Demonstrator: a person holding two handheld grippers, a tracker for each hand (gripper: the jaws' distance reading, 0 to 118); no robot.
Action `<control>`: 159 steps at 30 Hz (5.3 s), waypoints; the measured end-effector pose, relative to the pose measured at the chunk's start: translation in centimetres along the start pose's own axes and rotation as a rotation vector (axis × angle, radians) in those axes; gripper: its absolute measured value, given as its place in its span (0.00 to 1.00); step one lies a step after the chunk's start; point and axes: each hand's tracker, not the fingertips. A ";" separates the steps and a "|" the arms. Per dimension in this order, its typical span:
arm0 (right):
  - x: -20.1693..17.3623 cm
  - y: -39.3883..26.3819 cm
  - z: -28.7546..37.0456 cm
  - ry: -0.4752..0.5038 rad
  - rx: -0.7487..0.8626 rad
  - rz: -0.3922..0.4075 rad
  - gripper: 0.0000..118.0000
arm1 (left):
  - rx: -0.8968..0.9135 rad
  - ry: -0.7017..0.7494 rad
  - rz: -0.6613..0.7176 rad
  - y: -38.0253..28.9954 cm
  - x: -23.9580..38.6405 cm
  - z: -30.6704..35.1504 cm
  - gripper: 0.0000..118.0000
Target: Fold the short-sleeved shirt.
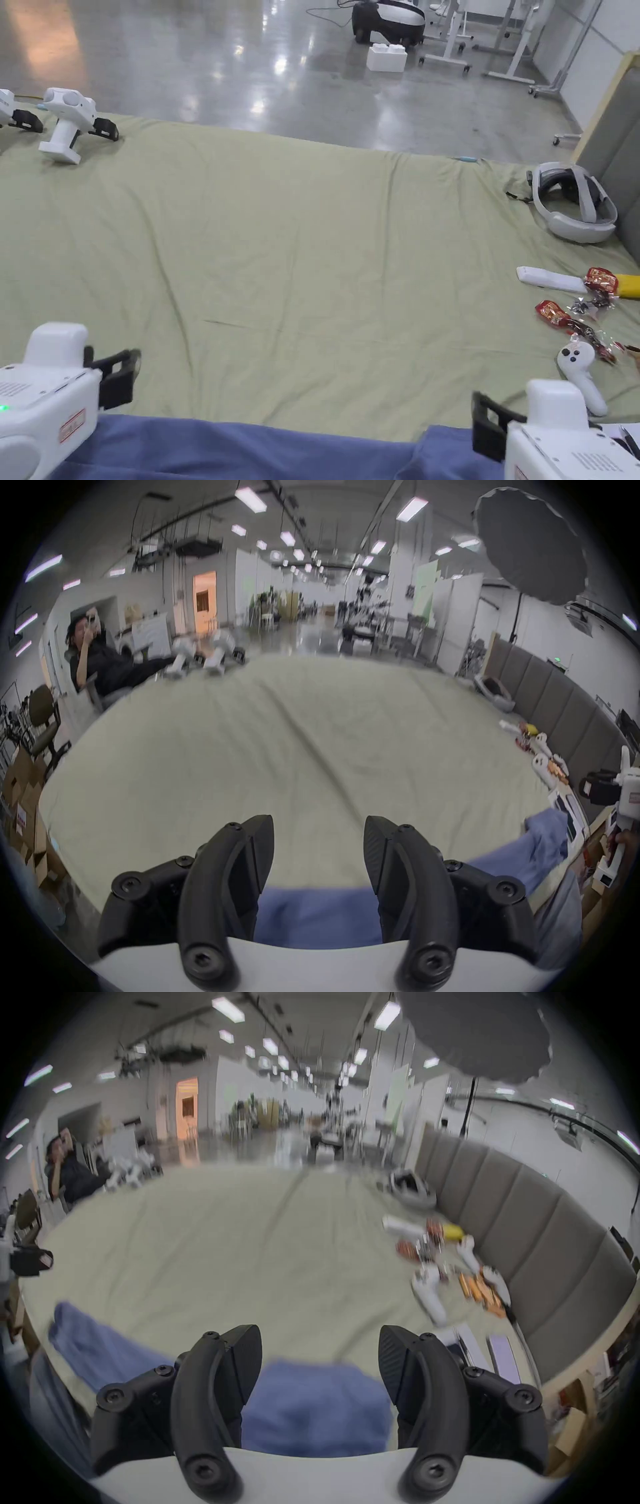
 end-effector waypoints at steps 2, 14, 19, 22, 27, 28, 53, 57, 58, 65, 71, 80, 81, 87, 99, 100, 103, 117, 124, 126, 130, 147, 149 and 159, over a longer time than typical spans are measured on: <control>-1.7 1.9 0.1 0.027 0.125 -0.044 0.66 | 0.088 0.011 -0.018 1.8 2.1 0.4 0.53; -9.1 8.8 1.9 -0.024 0.523 -0.096 0.36 | 0.483 0.083 -0.023 7.7 6.7 3.8 0.12; -9.7 9.1 2.3 0.025 0.539 -0.085 0.06 | 0.485 0.104 -0.032 7.6 6.3 4.1 0.02; -10.3 8.9 2.3 -0.004 0.531 -0.034 0.06 | 0.473 0.096 -0.027 7.2 5.5 4.4 0.01; -10.6 8.5 2.2 0.019 0.504 -0.033 0.06 | 0.272 0.003 0.029 6.1 0.2 4.0 0.02; -10.6 8.4 2.0 0.024 0.490 -0.036 0.06 | 0.229 -0.012 0.052 5.7 -1.0 3.9 0.02; -11.8 4.2 -2.7 0.073 0.218 0.017 0.06 | -0.522 -0.488 0.607 -7.8 -16.9 -2.6 0.64; -11.6 3.9 -2.7 0.068 0.201 0.008 0.06 | -0.496 -0.554 0.646 -7.4 -17.0 -3.2 0.65; -11.6 3.8 -2.7 0.067 0.198 0.004 0.06 | -0.496 -0.575 0.716 -8.9 -16.9 -5.2 0.65; -11.7 3.2 -3.2 0.083 0.170 -0.014 0.06 | -0.517 -0.710 0.868 -11.1 -17.2 -9.2 0.58; -11.7 3.0 -3.3 0.095 0.162 -0.018 0.06 | -0.555 -0.637 0.762 -10.8 -13.6 -6.9 0.14; -10.8 3.2 -3.3 0.098 0.160 -0.021 0.06 | -0.473 -0.545 0.627 -6.5 -13.4 -4.0 0.11; -10.6 3.2 -3.4 0.097 0.160 -0.021 0.06 | -0.460 -0.531 0.605 -5.8 -13.4 -3.7 0.11; -9.9 3.2 -3.4 0.098 0.163 -0.028 0.06 | -0.456 -0.352 0.512 -2.4 -16.8 -0.4 0.11; -9.5 2.4 -3.8 0.129 0.154 -0.068 0.06 | -0.448 -0.193 0.462 1.4 -13.5 4.5 0.11; -9.5 2.3 -3.8 0.130 0.154 -0.068 0.06 | -0.436 -0.254 0.475 1.7 -12.3 4.8 0.11; -9.5 2.2 -3.6 0.131 0.156 -0.073 0.06 | -0.430 -0.381 0.506 2.6 -8.4 4.7 0.11; -6.6 0.4 -2.5 0.095 0.123 -0.124 0.06 | -0.658 -0.310 0.259 -3.1 8.1 -5.3 0.11; -5.5 -0.5 -2.7 0.070 0.092 -0.155 0.06 | -0.697 -0.265 0.261 -5.2 10.3 -6.9 0.11; -5.5 -0.8 -2.8 0.071 0.087 -0.160 0.06 | -0.707 -0.250 0.279 -5.3 10.5 -7.5 0.11; -5.7 -1.0 -2.8 0.074 0.080 -0.155 0.06 | -0.707 -0.294 0.274 -4.9 10.9 -7.2 0.39; -5.6 -1.3 -2.8 0.085 0.061 -0.146 0.06 | -0.602 -0.314 0.356 -1.7 7.1 -3.4 0.23; -5.6 -1.5 -2.9 0.084 0.057 -0.143 0.06 | -0.648 -0.318 0.306 -3.0 7.8 -4.3 0.19; -5.6 -2.2 -3.2 0.078 0.026 -0.145 0.06 | -0.676 -0.429 0.121 -7.0 13.5 -4.8 0.17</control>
